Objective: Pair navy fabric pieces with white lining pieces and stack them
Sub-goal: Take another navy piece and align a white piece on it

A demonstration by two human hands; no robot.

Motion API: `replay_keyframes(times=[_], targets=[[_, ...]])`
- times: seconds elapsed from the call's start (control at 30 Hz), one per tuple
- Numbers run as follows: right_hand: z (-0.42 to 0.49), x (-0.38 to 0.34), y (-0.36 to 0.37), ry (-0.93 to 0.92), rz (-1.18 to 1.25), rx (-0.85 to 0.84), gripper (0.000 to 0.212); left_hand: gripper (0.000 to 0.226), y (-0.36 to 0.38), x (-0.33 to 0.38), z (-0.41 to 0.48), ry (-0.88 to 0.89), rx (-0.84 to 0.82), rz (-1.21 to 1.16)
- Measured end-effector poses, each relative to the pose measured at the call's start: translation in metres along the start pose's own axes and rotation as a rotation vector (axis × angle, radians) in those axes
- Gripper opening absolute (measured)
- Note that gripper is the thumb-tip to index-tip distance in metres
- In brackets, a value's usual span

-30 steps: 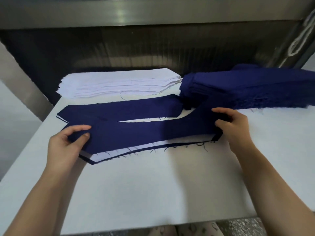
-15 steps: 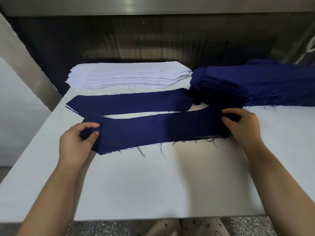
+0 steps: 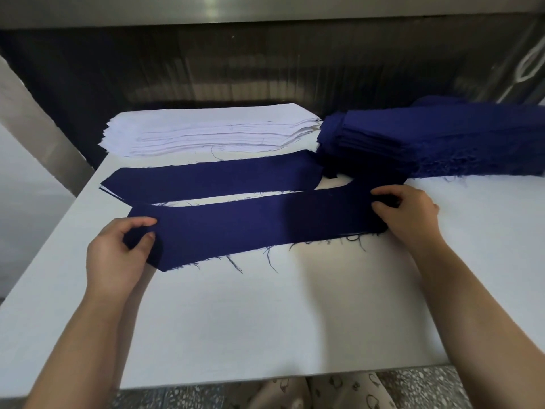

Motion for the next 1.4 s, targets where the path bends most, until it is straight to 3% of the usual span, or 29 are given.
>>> replay_keyframes(times=[0.53,0.8,0.97,1.13,1.27,1.4], targets=[[0.003,0.005,0.008,0.012,-0.202,-0.042,0.025,0.028,-0.003,0.001,-0.002,-0.055,-0.001,0.003],[0.002,0.011,0.010,0.081,-0.307,-0.083,0.053,0.037,-0.009,-0.003,-0.002,-0.151,0.065,0.191],[0.003,0.010,0.009,0.088,-0.271,-0.061,0.059,0.043,-0.005,-0.001,-0.003,-0.125,0.001,0.265],[0.001,0.000,0.008,-0.020,-0.173,-0.034,0.057,0.039,-0.007,0.004,-0.007,-0.087,-0.008,0.210],[-0.003,-0.012,0.000,-0.117,0.057,0.047,0.059,0.042,-0.016,0.015,-0.016,-0.070,0.063,0.028],[-0.006,-0.026,-0.006,-0.270,0.079,0.094,0.056,0.045,-0.020,0.015,-0.017,-0.072,0.072,-0.047]])
Point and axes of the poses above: each hand's wrist, its own z-axis towards the middle knuckle, its own y-axis out of the palm, x = y × z, the point moved 9 cm from there along z, towards the middle knuckle, and after that the axes turned 3 degrees about x, right-handed, at the moved point
